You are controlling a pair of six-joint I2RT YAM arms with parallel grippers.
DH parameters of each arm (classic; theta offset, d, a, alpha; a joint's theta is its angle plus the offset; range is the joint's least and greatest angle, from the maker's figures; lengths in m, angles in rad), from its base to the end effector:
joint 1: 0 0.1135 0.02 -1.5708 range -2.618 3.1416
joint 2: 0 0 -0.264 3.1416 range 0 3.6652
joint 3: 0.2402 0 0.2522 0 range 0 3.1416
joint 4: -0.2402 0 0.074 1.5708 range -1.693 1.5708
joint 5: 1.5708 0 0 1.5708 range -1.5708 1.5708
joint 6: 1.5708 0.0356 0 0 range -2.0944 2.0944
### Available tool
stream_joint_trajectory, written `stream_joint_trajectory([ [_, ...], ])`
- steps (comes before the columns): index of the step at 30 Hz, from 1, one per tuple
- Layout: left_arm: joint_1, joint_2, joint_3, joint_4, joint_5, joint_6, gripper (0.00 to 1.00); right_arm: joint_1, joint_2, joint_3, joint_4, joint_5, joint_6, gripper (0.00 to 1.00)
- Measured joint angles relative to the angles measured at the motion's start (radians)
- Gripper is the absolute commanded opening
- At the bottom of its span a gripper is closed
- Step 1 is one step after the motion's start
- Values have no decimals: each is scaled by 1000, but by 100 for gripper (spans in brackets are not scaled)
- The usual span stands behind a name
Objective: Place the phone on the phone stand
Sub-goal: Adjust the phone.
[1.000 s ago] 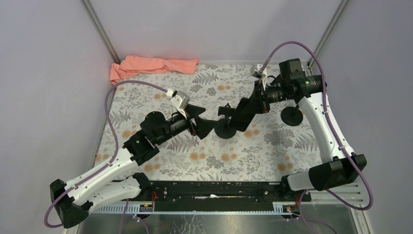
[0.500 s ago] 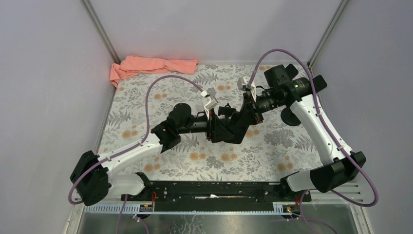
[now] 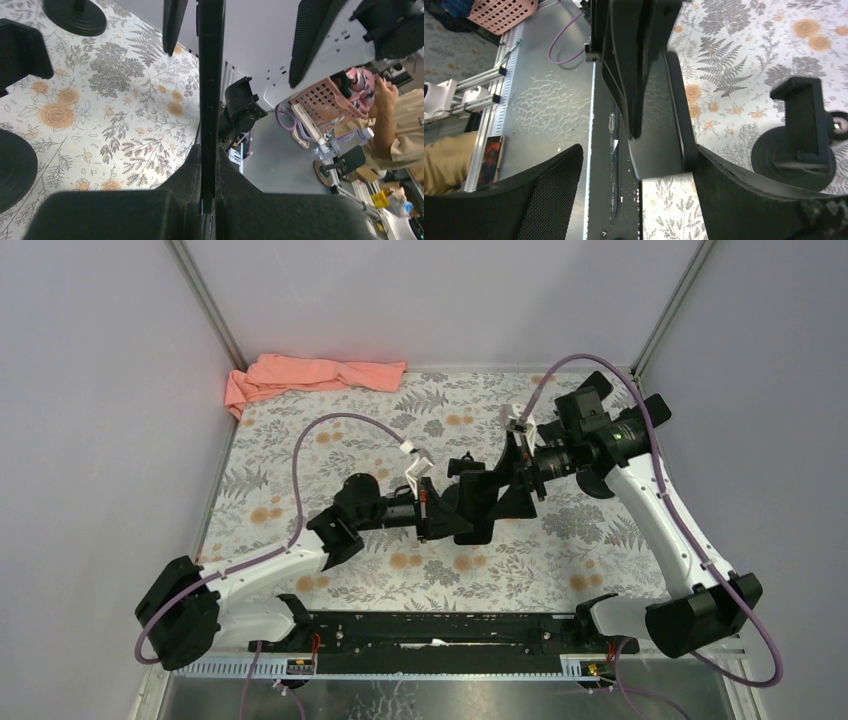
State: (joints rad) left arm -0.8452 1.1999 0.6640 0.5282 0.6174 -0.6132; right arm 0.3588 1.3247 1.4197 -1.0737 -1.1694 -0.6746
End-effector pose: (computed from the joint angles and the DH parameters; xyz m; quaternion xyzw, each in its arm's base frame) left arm 0.1628 -0.2146 0.2853 0.2908 0.6470 -0.6079 0.3567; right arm 0.2159 0.1160 0.3796 -0.5340 0.6139 0.4831 0.3233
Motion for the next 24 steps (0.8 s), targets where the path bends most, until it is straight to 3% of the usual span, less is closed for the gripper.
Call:
stream_joint_trajectory([
  [4, 1, -76, -84, 77, -71, -40, 0, -73, -127, -166, 180, -51, 145, 86],
  [11, -11, -94, -106, 225, -169, -76, 0, -87, -310, -548, 710, -156, 608, 78],
  [16, -36, -50, -102, 301, -192, -89, 0, -87, -299, -574, 906, -182, 770, 55],
  [18, -44, -32, -98, 307, -197, -90, 0, -87, -298, -574, 949, -188, 804, 41],
  [24, -51, -12, -87, 319, -202, -95, 0, -87, -285, -574, 1014, -208, 862, 11],
])
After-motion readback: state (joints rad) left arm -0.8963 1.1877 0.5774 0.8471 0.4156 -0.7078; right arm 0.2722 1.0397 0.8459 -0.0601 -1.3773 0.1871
